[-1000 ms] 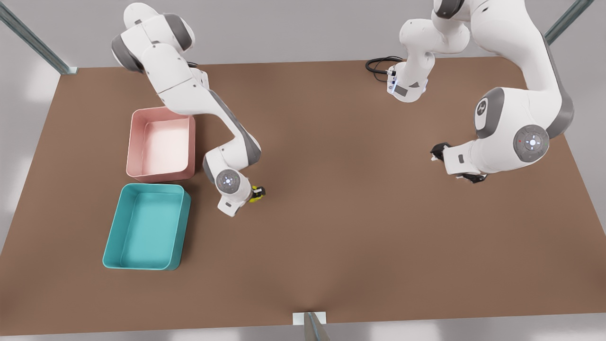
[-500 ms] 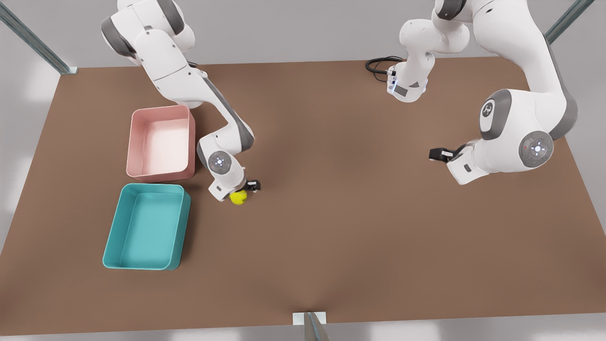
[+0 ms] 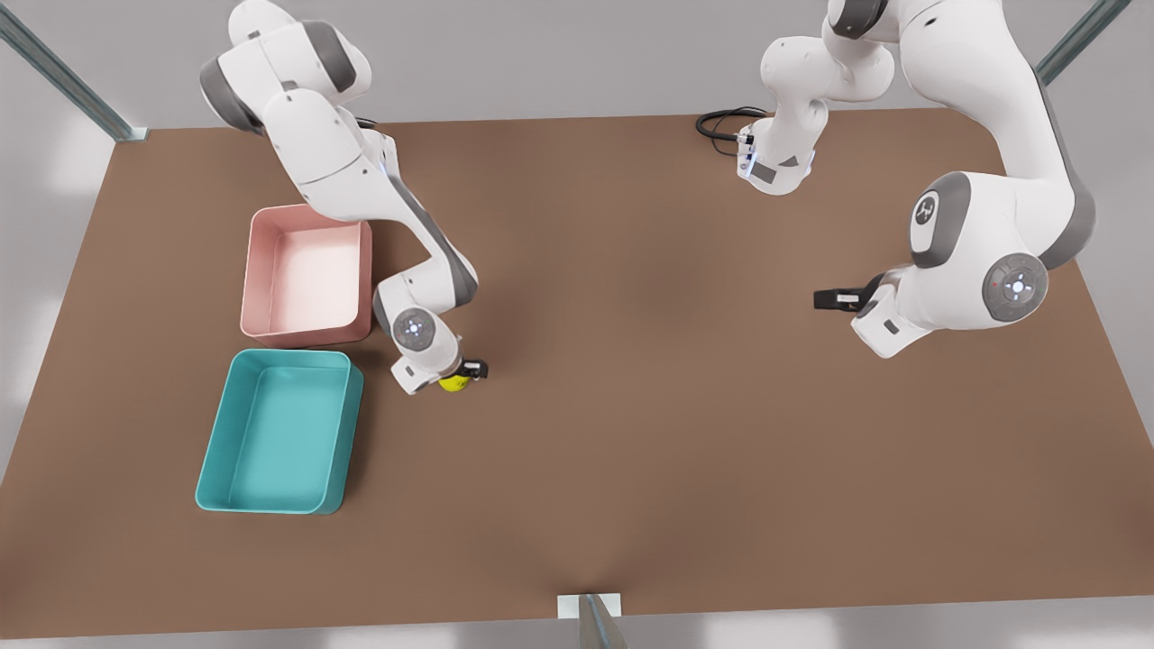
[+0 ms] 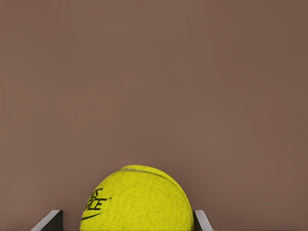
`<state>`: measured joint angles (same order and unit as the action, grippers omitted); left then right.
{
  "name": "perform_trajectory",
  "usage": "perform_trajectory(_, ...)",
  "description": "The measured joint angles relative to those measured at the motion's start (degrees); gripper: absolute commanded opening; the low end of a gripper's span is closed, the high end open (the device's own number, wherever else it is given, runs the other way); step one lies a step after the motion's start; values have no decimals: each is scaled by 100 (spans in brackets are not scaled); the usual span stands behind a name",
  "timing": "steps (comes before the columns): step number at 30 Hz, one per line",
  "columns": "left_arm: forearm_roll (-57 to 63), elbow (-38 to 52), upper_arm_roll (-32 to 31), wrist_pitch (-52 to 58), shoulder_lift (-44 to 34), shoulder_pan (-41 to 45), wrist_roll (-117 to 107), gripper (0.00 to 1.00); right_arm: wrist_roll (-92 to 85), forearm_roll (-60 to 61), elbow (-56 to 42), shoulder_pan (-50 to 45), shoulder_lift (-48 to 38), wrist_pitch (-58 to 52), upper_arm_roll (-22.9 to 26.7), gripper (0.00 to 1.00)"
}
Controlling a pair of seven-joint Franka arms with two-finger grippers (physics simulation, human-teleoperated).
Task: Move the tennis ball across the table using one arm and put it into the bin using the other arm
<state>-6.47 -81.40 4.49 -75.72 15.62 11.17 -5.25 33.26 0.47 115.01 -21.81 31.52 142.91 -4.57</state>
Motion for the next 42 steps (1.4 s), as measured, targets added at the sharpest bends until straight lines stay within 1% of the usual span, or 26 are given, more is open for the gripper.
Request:
perform_trajectory(6,2,4,0,6,7,2,-223,100,99,-2,-11,-2,144,137,0,100)
perform_trajectory(7,2,6,0,3,4,7,-253,100,112,-2,-11,-5,151,153,0,98)
perform_trajectory(8,2,7,0,1,2,16,-282,100,124,0,-11,-6,154,166,0,88)
perform_trajectory(9,2,7,-1,-1,2,23,-309,100,133,0,-11,-7,156,178,0,72)
perform_trajectory(10,3,7,-1,-2,1,26,-335,100,133,8,-11,-7,154,190,0,64)
perform_trajectory(11,3,8,-1,0,1,26,-359,100,128,20,-11,-7,149,202,-1,61)
perform_trajectory(12,0,8,-1,3,1,26,-382,100,123,29,-11,-3,134,214,-1,61)
perform_trajectory(16,2,39,-10,-13,2,42,-459,100,104,50,-58,1,-40,237,-5,61)
perform_trajectory(19,-30,410,-326,127,-44,15,-468,100,45,56,-218,168,-436,206,3,61)
perform_trajectory(21,-85,503,-366,233,-113,-82,-464,100,-125,56,-355,606,-659,76,12,62)
perform_trajectory(24,-174,529,-494,370,-149,-220,-457,100,-543,59,-481,1545,-825,-283,21,62)
perform_trajectory(28,-411,526,-514,482,-128,-447,-452,100,-1149,-69,-902,2494,-559,-604,54,62)
perform_trajectory(29,-440,523,-517,491,-125,-456,-450,100,-1300,-98,-978,2645,-480,-658,71,92)
perform_trajectory(30,-458,514,-525,498,-124,-456,-449,100,-1425,-141,-1031,2732,-409,-708,80,100)
perform_trajectory(34,-492,472,-535,418,-101,-466,-441,100,-1876,-201,-1100,2800,-354,-883,82,100)
perform_trajectory(35,-493,468,-535,374,-94,-477,-439,100,-1955,-193,-1345,2784,-390,-1119,54,100)
perform_trajectory(36,-494,467,-535,324,-91,-482,-436,100,-2002,-192,-1833,2699,-410,-1536,10,100)
perform_trajectory(38,-492,465,-535,237,-86,-481,-431,100,-2035,-228,-3031,2394,-497,-2664,-22,100)
perform_trajectory(40,-477,465,-543,184,-97,-464,-427,100,-2072,-263,-4152,2345,-559,-3809,1,100)
perform_trajectory(41,-446,465,-587,173,-103,-455,-427,100,-2090,-279,-4406,2365,-716,-4280,-19,100)
perform_trajectory(42,-424,461,-626,184,-95,-427,-428,100,-2112,-287,-4463,2376,-942,-4677,-24,100)
